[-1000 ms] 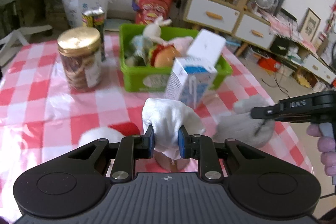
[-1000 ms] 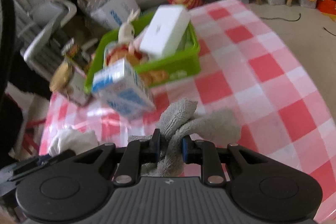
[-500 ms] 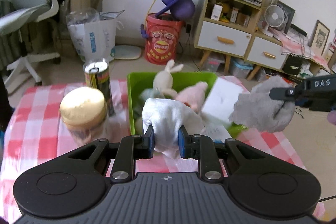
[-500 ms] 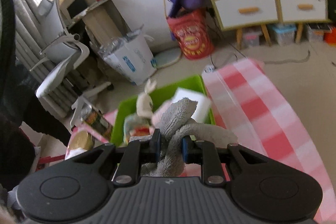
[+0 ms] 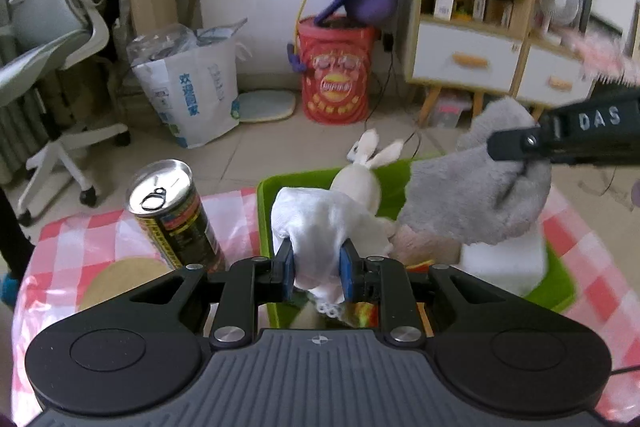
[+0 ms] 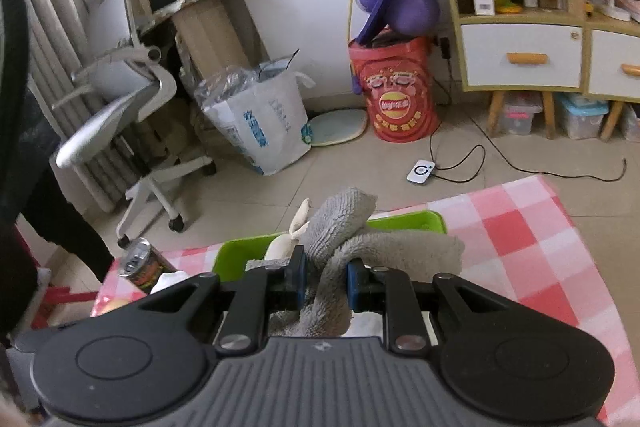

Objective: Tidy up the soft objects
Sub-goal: 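Carry the white cloth and grey towel over the green bin with both tools, then open both tools to drop the cloth and towel into the bin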

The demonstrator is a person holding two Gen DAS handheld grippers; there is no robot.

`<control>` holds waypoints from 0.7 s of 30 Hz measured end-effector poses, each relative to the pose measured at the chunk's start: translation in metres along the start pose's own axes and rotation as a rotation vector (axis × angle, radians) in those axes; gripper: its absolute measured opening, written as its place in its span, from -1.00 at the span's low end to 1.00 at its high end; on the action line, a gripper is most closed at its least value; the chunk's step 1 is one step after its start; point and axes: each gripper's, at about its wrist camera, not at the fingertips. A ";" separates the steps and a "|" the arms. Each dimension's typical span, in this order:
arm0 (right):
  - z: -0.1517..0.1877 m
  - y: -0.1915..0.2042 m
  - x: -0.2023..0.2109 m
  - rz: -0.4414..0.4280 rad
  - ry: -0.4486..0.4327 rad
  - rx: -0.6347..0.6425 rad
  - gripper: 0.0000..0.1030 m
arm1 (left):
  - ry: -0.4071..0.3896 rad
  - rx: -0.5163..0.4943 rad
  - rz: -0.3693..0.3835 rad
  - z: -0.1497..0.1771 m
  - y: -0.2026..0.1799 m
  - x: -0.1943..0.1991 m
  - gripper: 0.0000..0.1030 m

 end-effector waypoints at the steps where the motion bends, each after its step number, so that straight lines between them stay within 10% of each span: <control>1: 0.001 0.002 -0.008 0.005 0.010 0.009 -0.91 | 0.011 -0.011 -0.009 0.001 0.001 -0.005 -0.58; 21: 0.021 0.004 -0.072 0.024 0.108 0.108 -0.89 | 0.108 -0.032 -0.021 0.009 0.011 -0.044 -0.42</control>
Point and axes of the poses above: each gripper's, at about its wrist camera, not at the fingertips, and x roughly against the way its jaws point, y to its left, z to its underside, and after that the axes turned 12 degrees about z, right-handed
